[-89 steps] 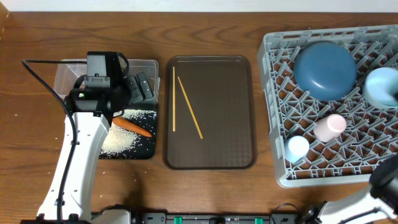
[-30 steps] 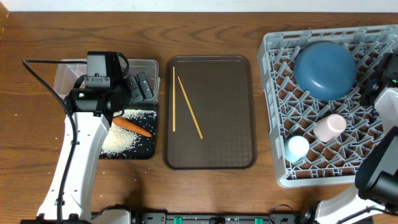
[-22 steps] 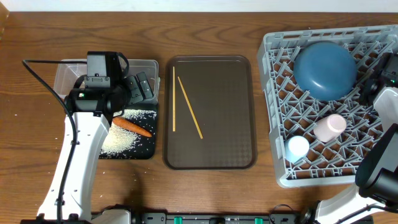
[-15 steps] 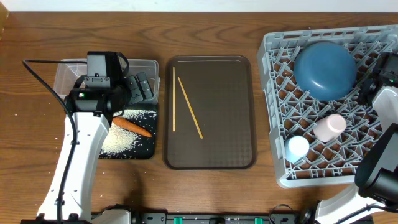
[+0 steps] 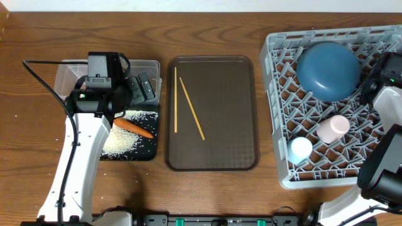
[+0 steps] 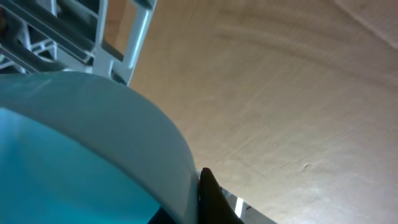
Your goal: Sort waste into correct bins and load items into the dishwasher rack
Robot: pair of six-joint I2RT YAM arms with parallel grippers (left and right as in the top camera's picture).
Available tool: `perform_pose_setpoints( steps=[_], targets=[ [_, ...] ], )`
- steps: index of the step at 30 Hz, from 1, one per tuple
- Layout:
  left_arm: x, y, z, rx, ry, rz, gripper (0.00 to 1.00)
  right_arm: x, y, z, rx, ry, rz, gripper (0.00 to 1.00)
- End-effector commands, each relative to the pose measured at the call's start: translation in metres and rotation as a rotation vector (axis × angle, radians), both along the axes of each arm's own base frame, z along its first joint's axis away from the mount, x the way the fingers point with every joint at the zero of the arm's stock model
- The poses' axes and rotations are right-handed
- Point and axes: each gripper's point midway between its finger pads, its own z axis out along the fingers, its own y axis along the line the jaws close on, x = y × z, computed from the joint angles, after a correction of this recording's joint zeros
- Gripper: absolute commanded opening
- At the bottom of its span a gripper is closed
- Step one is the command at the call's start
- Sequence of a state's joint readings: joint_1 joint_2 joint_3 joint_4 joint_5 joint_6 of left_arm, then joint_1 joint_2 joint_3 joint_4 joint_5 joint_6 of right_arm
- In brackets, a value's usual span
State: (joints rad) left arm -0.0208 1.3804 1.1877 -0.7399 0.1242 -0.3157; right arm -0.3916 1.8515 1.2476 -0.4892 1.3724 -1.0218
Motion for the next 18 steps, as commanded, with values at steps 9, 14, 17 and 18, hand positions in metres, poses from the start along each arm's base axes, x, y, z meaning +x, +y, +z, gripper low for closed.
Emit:
perform_pose_setpoints(
  steps=[9, 14, 17, 18],
  targets=[
    [-0.001, 0.002, -0.004, 0.007, 0.013, 0.001, 0.98, 0.023, 0.019, -0.02, 0.042, -0.215, 0.054, 0.01],
    [-0.001, 0.002, -0.004, 0.007, 0.013, 0.001, 0.98, 0.029, 0.025, -0.026, 0.067, -0.288, 0.063, 0.01],
    [-0.001, 0.002, -0.004, 0.007, 0.013, 0.001, 0.98, 0.033, 0.029, -0.027, 0.062, -0.339, 0.064, 0.02],
    [-0.001, 0.001, -0.004, 0.006, 0.013, 0.001, 0.98, 0.034, 0.03, -0.027, 0.059, -0.357, 0.062, 0.03]
  ],
)
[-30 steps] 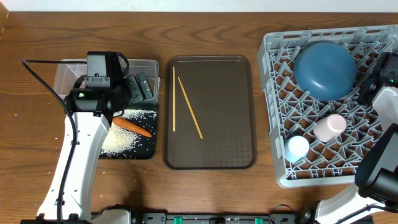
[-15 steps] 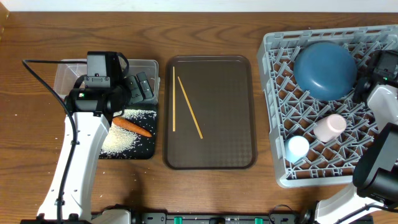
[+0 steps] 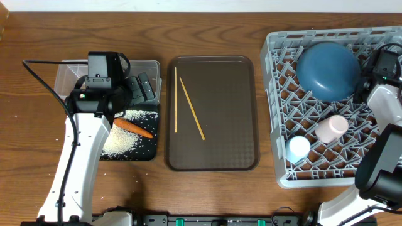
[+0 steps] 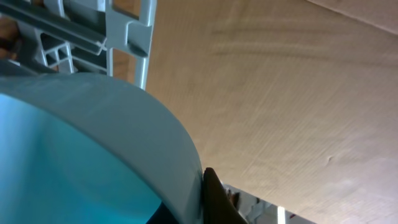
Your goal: Sort waste into correct bins and load items into the dishwasher rack
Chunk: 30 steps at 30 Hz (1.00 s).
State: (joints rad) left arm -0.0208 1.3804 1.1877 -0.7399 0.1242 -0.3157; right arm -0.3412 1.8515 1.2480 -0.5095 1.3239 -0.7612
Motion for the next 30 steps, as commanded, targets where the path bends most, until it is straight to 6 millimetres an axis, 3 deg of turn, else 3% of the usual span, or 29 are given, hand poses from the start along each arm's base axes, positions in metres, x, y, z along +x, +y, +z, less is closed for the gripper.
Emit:
perform_pose_setpoints(
  steps=[1, 11, 15, 17, 25, 30],
  targets=[
    [-0.001, 0.001, -0.004, 0.006, 0.013, 0.001, 0.98, 0.018, 0.016, -0.019, 0.071, -0.128, 0.052, 0.06],
    [-0.001, 0.002, -0.004, 0.007, 0.013, 0.001, 0.98, 0.035, 0.034, -0.027, 0.115, -0.177, 0.107, 0.41],
    [-0.001, 0.002, -0.004, 0.007, 0.013, 0.001, 0.98, 0.047, 0.048, -0.035, 0.168, -0.185, 0.16, 0.58],
    [-0.001, 0.002, -0.004, 0.007, 0.013, 0.001, 0.98, 0.053, 0.057, -0.039, 0.196, -0.196, 0.186, 0.72],
    [-0.001, 0.001, -0.004, 0.006, 0.013, 0.001, 0.98, 0.071, 0.084, -0.054, 0.3, -0.233, 0.261, 0.81],
    [-0.001, 0.001, -0.004, 0.006, 0.013, 0.001, 0.98, 0.078, 0.101, -0.069, 0.405, -0.277, 0.284, 0.82]
  ],
)
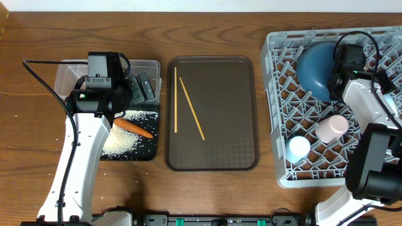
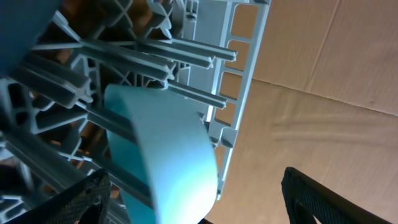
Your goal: Sort waste into correct bins and load items into the dishwasher rack
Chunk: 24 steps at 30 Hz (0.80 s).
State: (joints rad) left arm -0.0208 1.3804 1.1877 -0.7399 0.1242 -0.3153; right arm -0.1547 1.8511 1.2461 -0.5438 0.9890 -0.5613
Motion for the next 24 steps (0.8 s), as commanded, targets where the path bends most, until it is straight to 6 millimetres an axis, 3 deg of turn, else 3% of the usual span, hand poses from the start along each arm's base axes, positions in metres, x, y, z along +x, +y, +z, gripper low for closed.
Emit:
perform_pose_setpoints(
  steps=[1, 6, 10, 18, 20, 24],
  targets=[
    [-0.001, 0.001, -0.004, 0.006, 0.013, 0.001, 0.98, 0.011, 0.023, -0.021, 0.136, -0.052, 0.041, 0.82],
    [-0.001, 0.002, -0.004, 0.006, 0.013, 0.001, 0.98, 0.02, 0.04, -0.024, 0.263, -0.141, 0.064, 0.8],
    [-0.001, 0.002, -0.004, 0.006, 0.013, 0.001, 0.98, 0.03, 0.053, -0.001, 0.351, -0.257, 0.108, 0.8],
    [-0.001, 0.001, -0.004, 0.006, 0.013, 0.001, 0.98, 0.044, 0.073, 0.1, 0.504, -0.686, 0.197, 0.79],
    [-0.001, 0.002, -0.004, 0.006, 0.013, 0.001, 0.98, 0.05, 0.093, 0.126, 0.617, -0.807, 0.261, 0.79],
    [-0.001, 0.001, -0.004, 0.006, 0.013, 0.001, 0.98, 0.057, 0.156, 0.169, 1.012, -0.997, 0.378, 0.85]
  ],
)
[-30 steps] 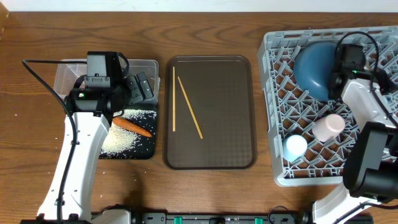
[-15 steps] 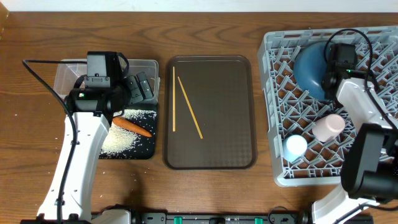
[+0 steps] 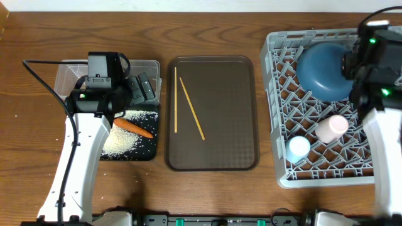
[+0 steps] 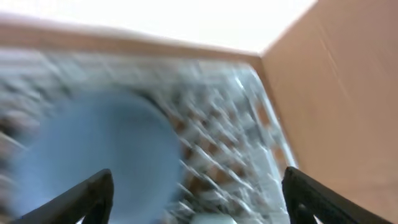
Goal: Sort waste into correct bins and load items into the dishwasher rack
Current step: 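Move the right gripper left to the chopsticks on the brown tray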
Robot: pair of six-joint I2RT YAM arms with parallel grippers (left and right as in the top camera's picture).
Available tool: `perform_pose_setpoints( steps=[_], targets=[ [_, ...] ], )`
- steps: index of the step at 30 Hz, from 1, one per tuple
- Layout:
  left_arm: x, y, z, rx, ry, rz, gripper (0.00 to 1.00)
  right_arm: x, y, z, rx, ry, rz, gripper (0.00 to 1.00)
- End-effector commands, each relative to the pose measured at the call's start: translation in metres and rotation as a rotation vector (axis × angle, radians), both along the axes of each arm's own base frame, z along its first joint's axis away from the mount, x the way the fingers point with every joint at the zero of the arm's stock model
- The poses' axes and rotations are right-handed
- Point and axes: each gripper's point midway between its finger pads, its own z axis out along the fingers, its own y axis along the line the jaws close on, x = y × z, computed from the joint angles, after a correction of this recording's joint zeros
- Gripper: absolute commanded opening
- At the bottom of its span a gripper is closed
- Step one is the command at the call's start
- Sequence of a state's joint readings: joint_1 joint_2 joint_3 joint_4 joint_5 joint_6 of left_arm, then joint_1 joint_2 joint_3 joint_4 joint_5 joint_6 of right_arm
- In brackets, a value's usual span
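Two wooden chopsticks (image 3: 188, 113) lie on the brown tray (image 3: 213, 154) in the overhead view. The grey dishwasher rack (image 3: 271, 63) at right holds a blue bowl (image 3: 323, 72), a pink cup (image 3: 333, 127) and a light blue cup (image 3: 300, 149). My right gripper (image 4: 199, 208) hangs open above the rack (image 4: 249, 137), beside the bowl (image 4: 93, 149), holding nothing; its view is blurred. A pale item (image 4: 205, 218) shows between its fingers, below them. My left gripper (image 3: 141, 88) stands open over the bins.
At left, a black bin (image 3: 152, 150) holds rice and a carrot (image 3: 132, 127), with a clear bin (image 3: 69, 72) behind it. The right arm (image 3: 374, 125) covers the rack's right side. Bare wood surrounds the tray.
My right gripper was low among the rack's tines next to a light blue item; now it is higher, looking down on the bowl and rack. The left arm has not moved.
My right gripper was shut on a light blue item at the rack's right edge, and still was 1.8 s ago. Then it stood open with that item upright among the tines. Now it is open above the rack. Chopsticks and left arm stayed put.
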State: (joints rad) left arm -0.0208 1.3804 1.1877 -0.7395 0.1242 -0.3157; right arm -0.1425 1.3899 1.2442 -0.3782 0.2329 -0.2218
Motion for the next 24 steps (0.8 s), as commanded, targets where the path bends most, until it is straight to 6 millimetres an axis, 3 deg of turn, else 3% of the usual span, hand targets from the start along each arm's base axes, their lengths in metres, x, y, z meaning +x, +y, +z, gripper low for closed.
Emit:
perform_pose_setpoints(
  steps=[1, 4, 6, 10, 13, 17, 24],
  targets=[
    [-0.001, 0.002, -0.004, 0.007, 0.014, 0.001, 0.98, 0.006, 0.07, 0.023, 0.429, -0.139, 0.231, 0.85],
    [-0.001, 0.001, -0.004, 0.006, 0.014, 0.001, 0.98, 0.005, 0.114, 0.03, 0.725, -0.141, 0.316, 0.86],
    [-0.001, 0.001, -0.004, 0.006, 0.014, 0.001, 0.98, 0.006, 0.143, 0.029, 0.831, -0.108, 0.385, 0.86],
    [-0.001, 0.002, -0.004, 0.007, 0.014, 0.001, 0.98, 0.012, 0.203, 0.016, 0.863, -0.04, 0.526, 0.86],
    [-0.001, 0.001, -0.004, 0.006, 0.013, 0.001, 0.98, 0.016, 0.261, 0.0, 0.858, 0.006, 0.634, 0.86],
    [-0.001, 0.002, -0.004, 0.007, 0.013, 0.001, 0.98, 0.024, 0.325, -0.04, 0.765, 0.037, 0.632, 0.87],
    [-0.001, 0.001, -0.004, 0.006, 0.013, 0.001, 0.98, 0.034, 0.379, -0.127, 0.608, 0.094, 0.574, 0.87]
  ],
)
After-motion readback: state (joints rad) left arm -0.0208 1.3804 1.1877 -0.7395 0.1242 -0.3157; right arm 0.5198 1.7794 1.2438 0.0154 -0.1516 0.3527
